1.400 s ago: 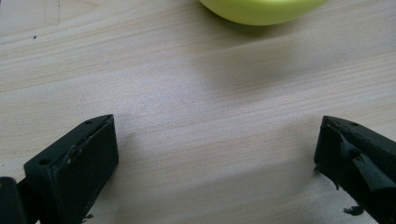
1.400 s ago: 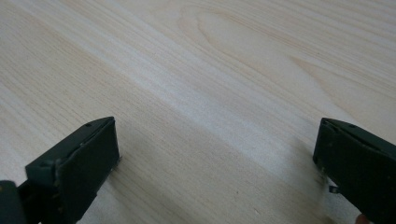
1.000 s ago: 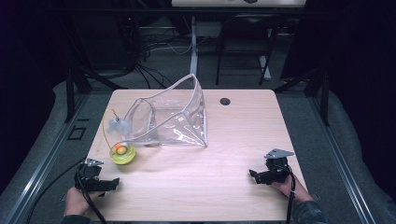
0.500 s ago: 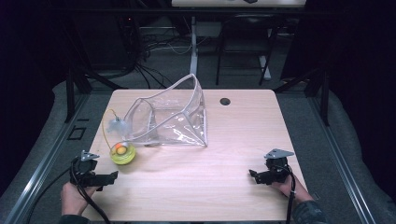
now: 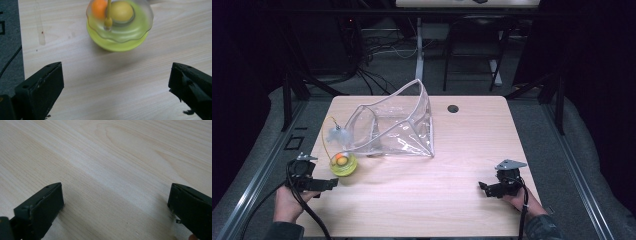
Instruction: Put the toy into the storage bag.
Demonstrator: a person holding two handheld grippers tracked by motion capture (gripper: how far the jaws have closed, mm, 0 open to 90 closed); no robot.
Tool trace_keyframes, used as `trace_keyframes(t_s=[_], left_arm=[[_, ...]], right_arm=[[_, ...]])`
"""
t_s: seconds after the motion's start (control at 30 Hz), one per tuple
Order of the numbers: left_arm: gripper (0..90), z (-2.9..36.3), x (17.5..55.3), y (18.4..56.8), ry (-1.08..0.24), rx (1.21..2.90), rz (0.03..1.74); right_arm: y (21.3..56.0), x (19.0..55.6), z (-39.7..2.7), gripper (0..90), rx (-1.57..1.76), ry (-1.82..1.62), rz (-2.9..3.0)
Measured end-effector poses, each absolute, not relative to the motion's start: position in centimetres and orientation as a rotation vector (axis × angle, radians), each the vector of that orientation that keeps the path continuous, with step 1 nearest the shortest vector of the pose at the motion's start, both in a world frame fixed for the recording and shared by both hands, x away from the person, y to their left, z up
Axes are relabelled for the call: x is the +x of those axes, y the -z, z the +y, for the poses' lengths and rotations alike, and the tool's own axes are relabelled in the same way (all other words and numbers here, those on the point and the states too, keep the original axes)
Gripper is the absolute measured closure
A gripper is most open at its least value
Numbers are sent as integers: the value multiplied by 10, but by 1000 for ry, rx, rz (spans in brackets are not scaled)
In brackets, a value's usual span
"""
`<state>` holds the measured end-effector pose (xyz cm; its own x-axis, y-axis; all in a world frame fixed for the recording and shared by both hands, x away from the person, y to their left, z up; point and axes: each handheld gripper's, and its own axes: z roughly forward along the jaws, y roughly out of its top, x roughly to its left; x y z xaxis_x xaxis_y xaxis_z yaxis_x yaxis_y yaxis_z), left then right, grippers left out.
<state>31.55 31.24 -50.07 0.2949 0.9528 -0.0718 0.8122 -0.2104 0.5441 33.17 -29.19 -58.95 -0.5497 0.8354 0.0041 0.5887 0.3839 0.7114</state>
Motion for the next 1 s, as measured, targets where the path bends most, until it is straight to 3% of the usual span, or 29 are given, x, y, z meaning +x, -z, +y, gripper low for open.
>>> trace_keyframes(t_s=[0.63, 1.0], left_arm=[[14, 319, 363, 452, -368, 2127, 1513], [276, 318, 375, 435, -359, 2184, 1468]], right_arm=[[589, 332, -292, 0, 1239, -960, 2293], [589, 332, -292, 0, 1239, -959, 2293]])
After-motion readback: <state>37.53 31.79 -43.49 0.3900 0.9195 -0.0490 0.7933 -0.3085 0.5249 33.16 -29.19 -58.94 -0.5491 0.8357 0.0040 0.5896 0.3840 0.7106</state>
